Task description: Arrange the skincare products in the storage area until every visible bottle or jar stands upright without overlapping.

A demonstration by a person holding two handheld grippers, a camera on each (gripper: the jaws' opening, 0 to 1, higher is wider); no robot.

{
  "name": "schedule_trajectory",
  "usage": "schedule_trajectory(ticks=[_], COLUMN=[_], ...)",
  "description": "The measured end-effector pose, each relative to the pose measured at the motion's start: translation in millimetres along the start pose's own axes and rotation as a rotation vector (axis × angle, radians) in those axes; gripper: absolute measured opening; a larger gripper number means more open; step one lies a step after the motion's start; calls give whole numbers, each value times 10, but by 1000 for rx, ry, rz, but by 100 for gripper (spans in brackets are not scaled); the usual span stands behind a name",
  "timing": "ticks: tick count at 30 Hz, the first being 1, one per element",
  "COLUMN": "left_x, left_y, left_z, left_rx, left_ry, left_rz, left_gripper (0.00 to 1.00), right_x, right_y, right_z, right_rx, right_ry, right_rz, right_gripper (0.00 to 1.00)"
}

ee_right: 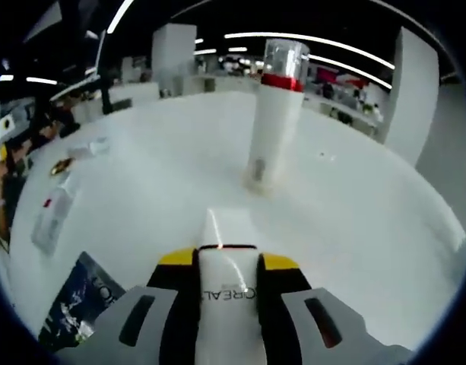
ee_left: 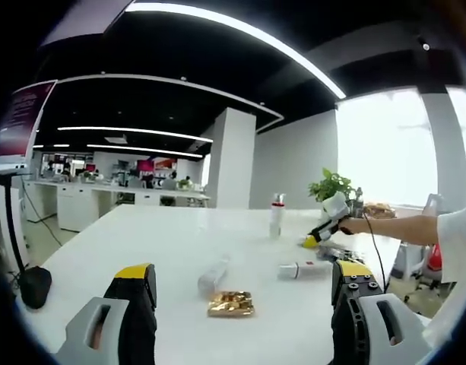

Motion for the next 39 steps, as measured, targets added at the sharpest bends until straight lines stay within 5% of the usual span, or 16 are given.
schedule_trajectory(ticks=[2,14,31,36,39], left_x=[-8,10,218,269,353], left_y=[11,25,146,210,179], left_z=[-2,-65,-424,-514,-557], left_rx=[0,-2,18,58,29], left_ry=[2,3,-65,-99,-148], left_rz=[-2,-8,-49,-40,-16], left_gripper=[99,99,100,100,100], right_x=[-33,-417,-1138,-1370,-1465], right_y=[48,995,1836,1994,2098], right_z=[5,255,31,-72,-109], right_rx=[16,336,739,808,835], right_ry=[-13,-61,55,79,102], right_rz=[3,178,81,59,37], right_gripper=[26,27,27,27,27])
Point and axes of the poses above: the point that each gripper's makers call its tool centre point, and the gripper's own axes: z roughly backward along the fingers, x roughly to its right, y roughly out of its top, the point moved 2 cm from there along z, roughly backward along the fingers, and after that the axes turned 14 degrees about x, right-handed, at the moved point
